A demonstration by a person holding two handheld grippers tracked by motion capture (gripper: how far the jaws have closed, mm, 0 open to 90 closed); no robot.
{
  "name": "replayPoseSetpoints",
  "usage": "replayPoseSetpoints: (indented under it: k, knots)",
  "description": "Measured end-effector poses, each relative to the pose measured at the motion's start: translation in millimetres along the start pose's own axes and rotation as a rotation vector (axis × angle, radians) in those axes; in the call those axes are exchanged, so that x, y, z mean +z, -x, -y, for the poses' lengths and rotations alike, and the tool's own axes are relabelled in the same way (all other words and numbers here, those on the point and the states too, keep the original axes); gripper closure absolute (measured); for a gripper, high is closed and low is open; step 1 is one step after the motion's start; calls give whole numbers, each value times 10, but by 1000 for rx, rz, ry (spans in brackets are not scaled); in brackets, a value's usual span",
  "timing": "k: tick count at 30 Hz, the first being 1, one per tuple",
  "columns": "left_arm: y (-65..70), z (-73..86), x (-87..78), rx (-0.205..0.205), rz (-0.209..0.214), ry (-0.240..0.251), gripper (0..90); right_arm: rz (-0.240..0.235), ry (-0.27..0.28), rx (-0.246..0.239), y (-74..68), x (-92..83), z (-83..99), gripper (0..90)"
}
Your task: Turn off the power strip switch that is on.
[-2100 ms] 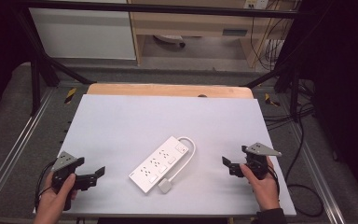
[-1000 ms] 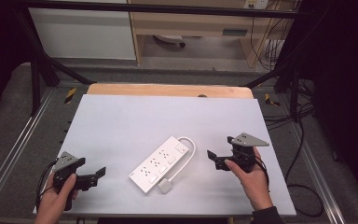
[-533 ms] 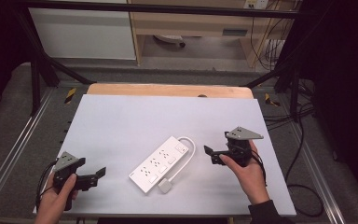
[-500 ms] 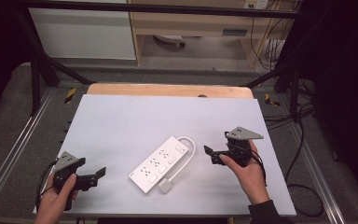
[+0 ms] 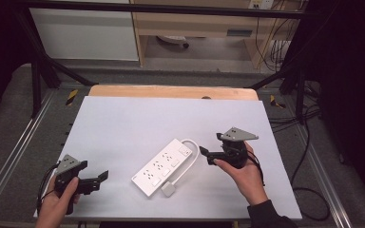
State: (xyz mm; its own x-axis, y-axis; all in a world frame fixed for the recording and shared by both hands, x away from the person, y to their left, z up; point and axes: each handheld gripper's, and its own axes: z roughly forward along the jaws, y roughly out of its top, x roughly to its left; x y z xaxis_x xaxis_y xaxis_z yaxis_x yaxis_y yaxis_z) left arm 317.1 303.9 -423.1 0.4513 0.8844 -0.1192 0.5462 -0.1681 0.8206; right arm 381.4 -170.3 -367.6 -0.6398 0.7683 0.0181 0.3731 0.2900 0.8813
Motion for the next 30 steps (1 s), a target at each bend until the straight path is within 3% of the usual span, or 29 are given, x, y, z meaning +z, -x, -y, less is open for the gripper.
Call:
replayPoseSetpoints:
  k: [2,3,4,5,8,12,30]
  knots:
    - [2,0,2,0,0,-1,71,-1,9,-13,-31,22,-24,344]
    - [3,0,3,1,0,-1,71,-1,9,-13,-31,22,-24,344]
    - [4,0,2,1,1,-1,71,-12,12,-37,-61,34,-31,453]
    - [5,-1,0,2,1,-2,71,-12,12,-37,-61,34,-31,453]
    - [3,1,4,0,1,-2,71,-30,4,-67,-121,56,-24,593]
    - [6,0,6,2,2,-3,71,-39,14,-70,-144,84,-16,695]
    - [6,0,3,3,4,-3,71,-104,42,-51,-242,200,-78,876]
